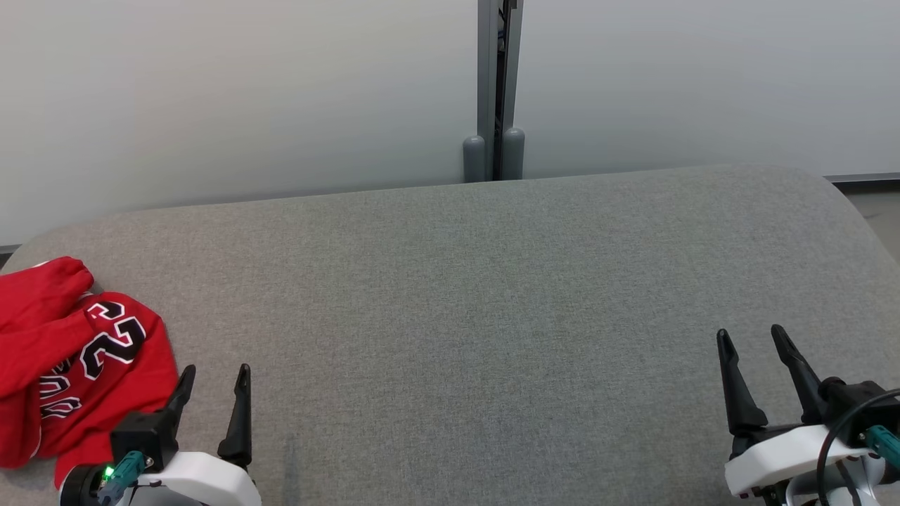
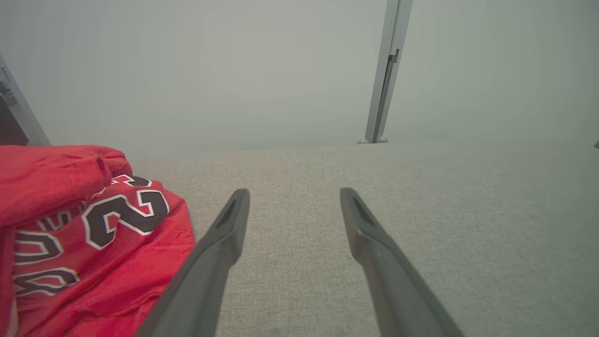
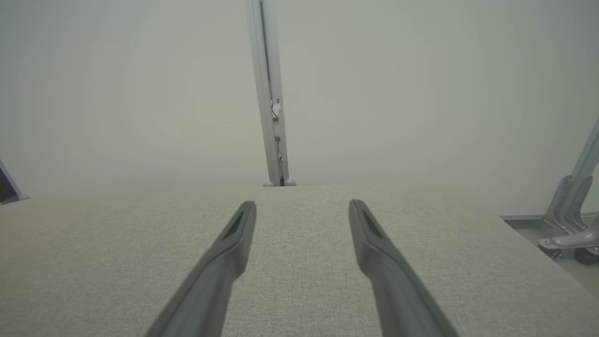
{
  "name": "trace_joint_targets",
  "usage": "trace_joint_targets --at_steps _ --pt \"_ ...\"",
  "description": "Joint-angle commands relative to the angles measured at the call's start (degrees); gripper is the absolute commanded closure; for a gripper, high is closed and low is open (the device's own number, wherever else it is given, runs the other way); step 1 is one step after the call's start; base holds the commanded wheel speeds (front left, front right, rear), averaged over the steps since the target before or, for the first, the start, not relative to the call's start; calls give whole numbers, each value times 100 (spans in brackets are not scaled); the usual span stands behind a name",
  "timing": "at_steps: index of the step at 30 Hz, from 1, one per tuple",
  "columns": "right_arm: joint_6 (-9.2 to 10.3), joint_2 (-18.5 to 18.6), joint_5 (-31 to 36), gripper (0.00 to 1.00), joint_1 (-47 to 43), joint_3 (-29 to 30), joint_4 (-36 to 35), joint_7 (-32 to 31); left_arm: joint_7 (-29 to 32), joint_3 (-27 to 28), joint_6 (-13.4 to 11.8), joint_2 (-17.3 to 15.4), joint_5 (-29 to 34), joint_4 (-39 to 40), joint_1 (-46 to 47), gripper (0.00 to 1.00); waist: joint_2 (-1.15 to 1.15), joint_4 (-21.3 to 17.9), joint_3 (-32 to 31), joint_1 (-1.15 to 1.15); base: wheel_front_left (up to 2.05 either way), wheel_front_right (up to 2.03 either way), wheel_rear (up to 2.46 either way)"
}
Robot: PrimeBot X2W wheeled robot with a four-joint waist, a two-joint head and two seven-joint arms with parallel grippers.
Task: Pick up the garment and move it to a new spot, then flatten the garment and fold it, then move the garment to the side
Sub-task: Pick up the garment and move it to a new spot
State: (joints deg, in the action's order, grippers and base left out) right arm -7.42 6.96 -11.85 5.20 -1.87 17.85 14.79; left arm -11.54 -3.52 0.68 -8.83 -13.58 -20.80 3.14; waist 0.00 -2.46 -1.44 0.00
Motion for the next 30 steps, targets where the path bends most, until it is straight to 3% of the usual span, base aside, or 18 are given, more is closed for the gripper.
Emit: trace_joint_targets --at_steps 1,22,30 --pt "-13 5 4 0 -37 20 55 54 -3 23 -31 -49 39 -16 130 0 0 4 7 0 0 0 0" --pt "-13 11 -127 0 23 69 185 54 -39 -32 -87 -55 -145 -51 97 0 0 18 30 0 0 0 0" --pt "-13 -14 -120 0 82 26 59 54 -79 33 -150 -59 -234 -53 191 0 0 257 57 0 0 0 0"
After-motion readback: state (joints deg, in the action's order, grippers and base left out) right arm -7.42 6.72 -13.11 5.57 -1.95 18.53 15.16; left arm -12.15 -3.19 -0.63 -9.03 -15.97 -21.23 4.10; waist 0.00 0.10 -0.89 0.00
